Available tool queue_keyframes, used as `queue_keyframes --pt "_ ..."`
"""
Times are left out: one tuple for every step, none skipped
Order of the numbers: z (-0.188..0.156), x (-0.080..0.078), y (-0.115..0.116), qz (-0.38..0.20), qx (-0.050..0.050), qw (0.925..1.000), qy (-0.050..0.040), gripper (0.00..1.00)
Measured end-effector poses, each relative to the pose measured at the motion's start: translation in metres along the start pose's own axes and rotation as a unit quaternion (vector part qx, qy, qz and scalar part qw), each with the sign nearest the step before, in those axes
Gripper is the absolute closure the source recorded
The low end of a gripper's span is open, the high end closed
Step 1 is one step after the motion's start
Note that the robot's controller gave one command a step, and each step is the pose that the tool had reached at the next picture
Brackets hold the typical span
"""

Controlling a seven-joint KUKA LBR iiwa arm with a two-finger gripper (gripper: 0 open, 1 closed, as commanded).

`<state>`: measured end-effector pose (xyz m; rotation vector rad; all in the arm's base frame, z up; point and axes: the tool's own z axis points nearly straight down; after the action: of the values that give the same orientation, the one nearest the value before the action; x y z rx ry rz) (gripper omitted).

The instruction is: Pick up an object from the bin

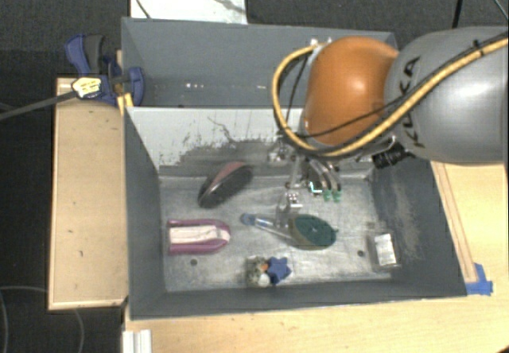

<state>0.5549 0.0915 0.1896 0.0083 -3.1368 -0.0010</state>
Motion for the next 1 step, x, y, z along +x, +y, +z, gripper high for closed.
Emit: queue_keyframes --pt "0.1181 0.0192 -0.0485 -0.167 0.0 0.986 -0.0062 0.0"
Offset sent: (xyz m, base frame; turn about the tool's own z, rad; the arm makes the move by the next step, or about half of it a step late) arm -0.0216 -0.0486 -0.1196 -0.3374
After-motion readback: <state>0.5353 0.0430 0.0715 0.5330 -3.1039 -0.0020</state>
